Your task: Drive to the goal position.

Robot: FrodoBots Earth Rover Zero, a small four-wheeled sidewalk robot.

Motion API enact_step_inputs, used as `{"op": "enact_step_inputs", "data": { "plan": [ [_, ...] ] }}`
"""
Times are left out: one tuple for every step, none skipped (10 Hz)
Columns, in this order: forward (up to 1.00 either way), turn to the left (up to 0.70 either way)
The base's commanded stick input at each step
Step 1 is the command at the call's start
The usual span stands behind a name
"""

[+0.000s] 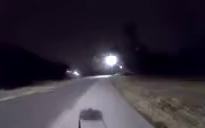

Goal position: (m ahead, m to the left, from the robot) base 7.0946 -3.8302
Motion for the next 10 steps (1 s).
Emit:
{"op": "enact_step_inputs", "data": {
  "plan": [
    [0.70, 0.00],
    [0.70, 0.00],
    [0.70, 0.00],
    [0.70, 0.00],
    [0.70, 0.00],
    [0.70, 0.00],
    [0.70, 0.00],
    [0.70, 0.00],
    [0.70, 0.00],
    [0.70, 0.00]
  ]
}}
